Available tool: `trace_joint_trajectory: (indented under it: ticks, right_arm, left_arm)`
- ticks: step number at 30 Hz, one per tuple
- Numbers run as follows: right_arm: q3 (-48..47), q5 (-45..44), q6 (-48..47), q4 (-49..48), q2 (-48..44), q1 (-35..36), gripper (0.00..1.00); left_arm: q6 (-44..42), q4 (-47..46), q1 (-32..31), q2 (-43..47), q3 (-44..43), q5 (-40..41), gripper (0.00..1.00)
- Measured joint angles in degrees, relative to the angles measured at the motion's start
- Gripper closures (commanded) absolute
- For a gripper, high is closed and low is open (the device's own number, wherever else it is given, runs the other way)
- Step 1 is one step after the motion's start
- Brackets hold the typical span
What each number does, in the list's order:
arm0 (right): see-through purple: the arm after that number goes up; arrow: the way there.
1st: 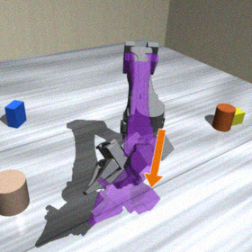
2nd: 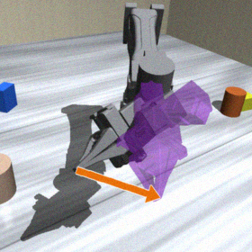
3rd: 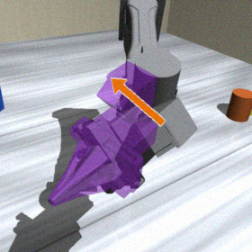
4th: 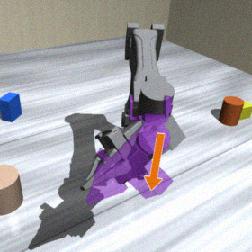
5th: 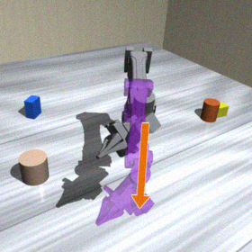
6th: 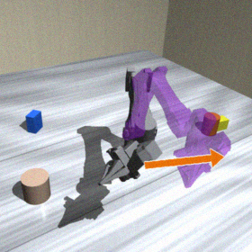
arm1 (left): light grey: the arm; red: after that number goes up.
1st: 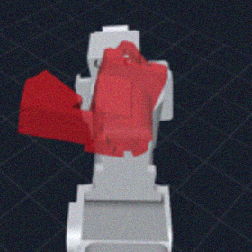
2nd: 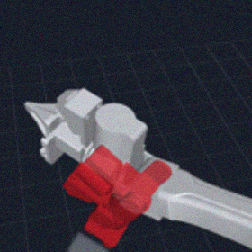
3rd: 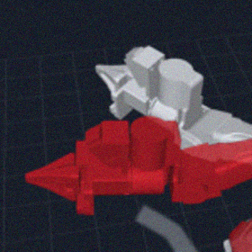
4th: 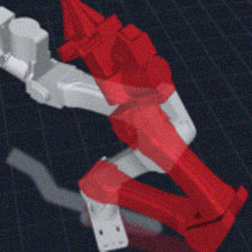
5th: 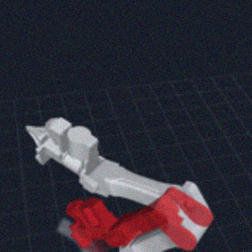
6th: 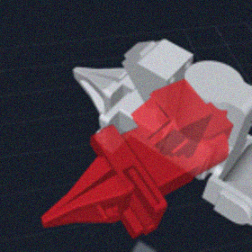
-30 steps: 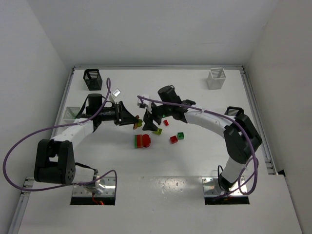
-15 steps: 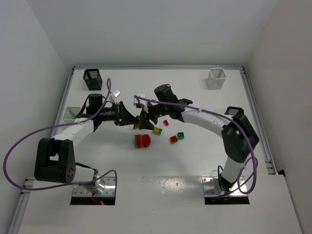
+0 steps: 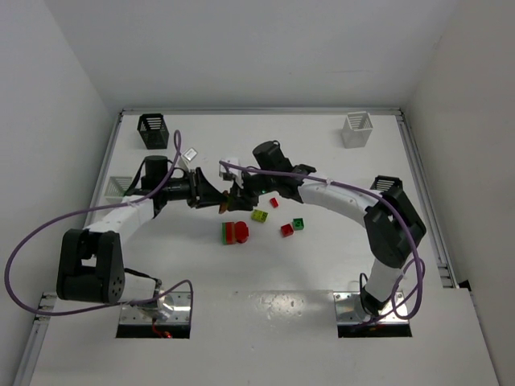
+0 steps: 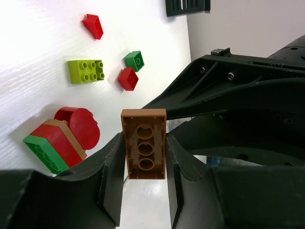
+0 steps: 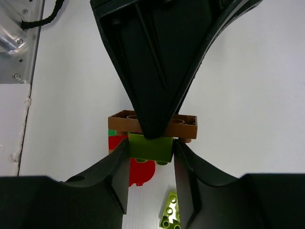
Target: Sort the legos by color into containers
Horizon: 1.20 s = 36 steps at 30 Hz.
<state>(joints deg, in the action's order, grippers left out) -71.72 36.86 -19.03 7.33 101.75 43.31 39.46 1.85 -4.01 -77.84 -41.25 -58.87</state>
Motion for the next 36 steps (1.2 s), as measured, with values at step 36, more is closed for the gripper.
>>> trace_joint_trajectory:
  ticks: [36]
  right_arm:
    - [13.9, -5.2, -1.3, 1.6, -9.5, -11.3, 1.0]
  left_arm:
    - [-23.7, 6.6, 15.6, -34.6, -49.8, 42.8, 1.0]
